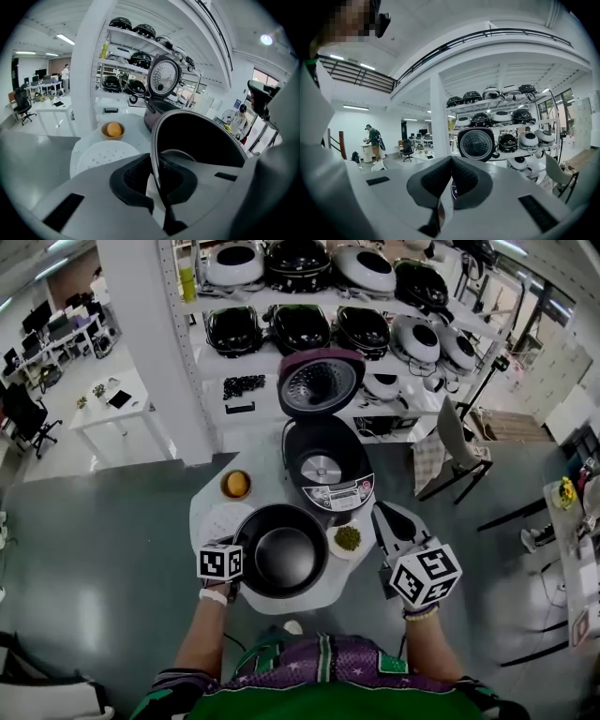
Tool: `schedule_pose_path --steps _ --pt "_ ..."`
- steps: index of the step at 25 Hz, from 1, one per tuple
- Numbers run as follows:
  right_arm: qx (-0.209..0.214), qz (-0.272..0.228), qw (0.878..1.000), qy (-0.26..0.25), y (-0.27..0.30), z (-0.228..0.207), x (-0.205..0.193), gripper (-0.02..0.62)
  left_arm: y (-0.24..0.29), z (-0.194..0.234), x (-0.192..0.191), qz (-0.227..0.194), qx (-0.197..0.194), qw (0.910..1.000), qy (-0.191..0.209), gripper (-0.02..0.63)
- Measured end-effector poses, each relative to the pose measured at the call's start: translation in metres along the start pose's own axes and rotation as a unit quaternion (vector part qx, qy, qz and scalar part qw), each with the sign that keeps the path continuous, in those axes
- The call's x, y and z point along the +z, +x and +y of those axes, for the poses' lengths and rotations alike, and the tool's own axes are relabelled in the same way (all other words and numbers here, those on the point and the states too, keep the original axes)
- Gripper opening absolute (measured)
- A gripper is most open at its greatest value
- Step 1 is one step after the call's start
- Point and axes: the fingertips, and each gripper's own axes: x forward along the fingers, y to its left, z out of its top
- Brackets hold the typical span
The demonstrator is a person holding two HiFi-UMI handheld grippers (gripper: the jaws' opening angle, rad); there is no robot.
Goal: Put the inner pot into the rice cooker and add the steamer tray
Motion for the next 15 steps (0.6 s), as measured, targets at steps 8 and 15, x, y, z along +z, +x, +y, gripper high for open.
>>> schedule_pose_path --steps 8,15 --pt "0.021 -0.012 1.000 -0.016 -0.001 0.021 0.019 0.006 -0.044 0.008 0.036 -0.067 0.014 0.9969 -0.039 0.035" --pt "0.022 -0.022 0.999 -0.011 -0.006 0.020 0.025 0.006 -0.069 0.008 0.074 -0.109 0.023 0.9929 -0.044 0.035"
